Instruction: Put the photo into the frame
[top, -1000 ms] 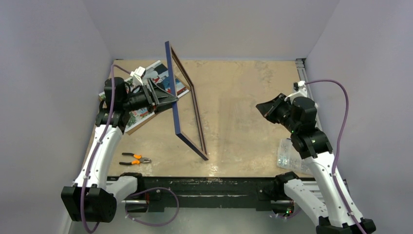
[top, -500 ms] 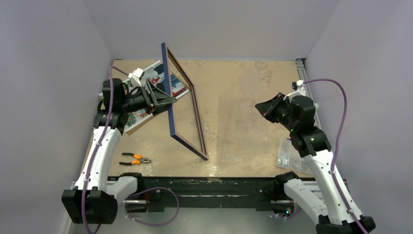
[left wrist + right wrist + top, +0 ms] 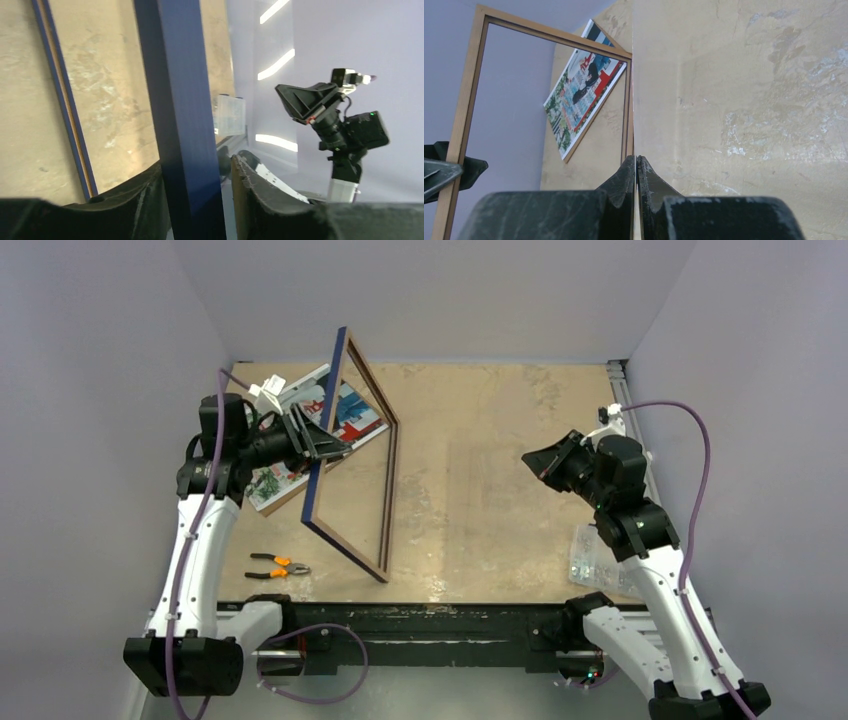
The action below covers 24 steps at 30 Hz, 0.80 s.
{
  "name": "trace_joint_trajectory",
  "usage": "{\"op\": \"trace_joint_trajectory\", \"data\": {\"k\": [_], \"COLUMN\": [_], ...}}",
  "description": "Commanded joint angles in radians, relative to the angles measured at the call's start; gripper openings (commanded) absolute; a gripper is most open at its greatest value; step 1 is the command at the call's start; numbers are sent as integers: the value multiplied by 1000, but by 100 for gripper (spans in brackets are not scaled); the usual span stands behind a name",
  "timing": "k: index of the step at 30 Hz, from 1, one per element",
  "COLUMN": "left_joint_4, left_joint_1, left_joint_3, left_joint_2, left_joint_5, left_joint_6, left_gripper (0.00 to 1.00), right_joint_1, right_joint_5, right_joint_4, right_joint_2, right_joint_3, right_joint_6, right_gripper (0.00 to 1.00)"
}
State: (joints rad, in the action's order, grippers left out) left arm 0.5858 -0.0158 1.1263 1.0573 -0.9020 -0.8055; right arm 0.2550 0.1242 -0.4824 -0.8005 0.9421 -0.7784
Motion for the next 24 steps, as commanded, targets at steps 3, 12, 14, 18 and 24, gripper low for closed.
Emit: {"op": "trace_joint_trajectory", "data": {"k": [3,12,14,18,24], "left_joint_4": [241,132,94,54,5], "left_joint_1": [-9,-27,-27,-27,-22], "left_joint_3": [61,-81,-99,-113,-138], "left_joint_2": [16,48,68,137,271], "left_joint_5": [204,199,170,139,132], "left_joint_6": [246,227,225,255,297], "left_gripper": [27,4,3,2,2], "right_joint_1": [3,3,3,3,2], "right_joint_5": [32,46,46,47,49], "right_joint_4": [48,-2,-11,-24,-53], "right_joint_2": [-4,-23,-22,-20,-21], "right_joint_3": [42,138,155,192,285], "right_joint_6": [-12,10,12,14,17], "right_gripper": [0,0,0,0,0]}}
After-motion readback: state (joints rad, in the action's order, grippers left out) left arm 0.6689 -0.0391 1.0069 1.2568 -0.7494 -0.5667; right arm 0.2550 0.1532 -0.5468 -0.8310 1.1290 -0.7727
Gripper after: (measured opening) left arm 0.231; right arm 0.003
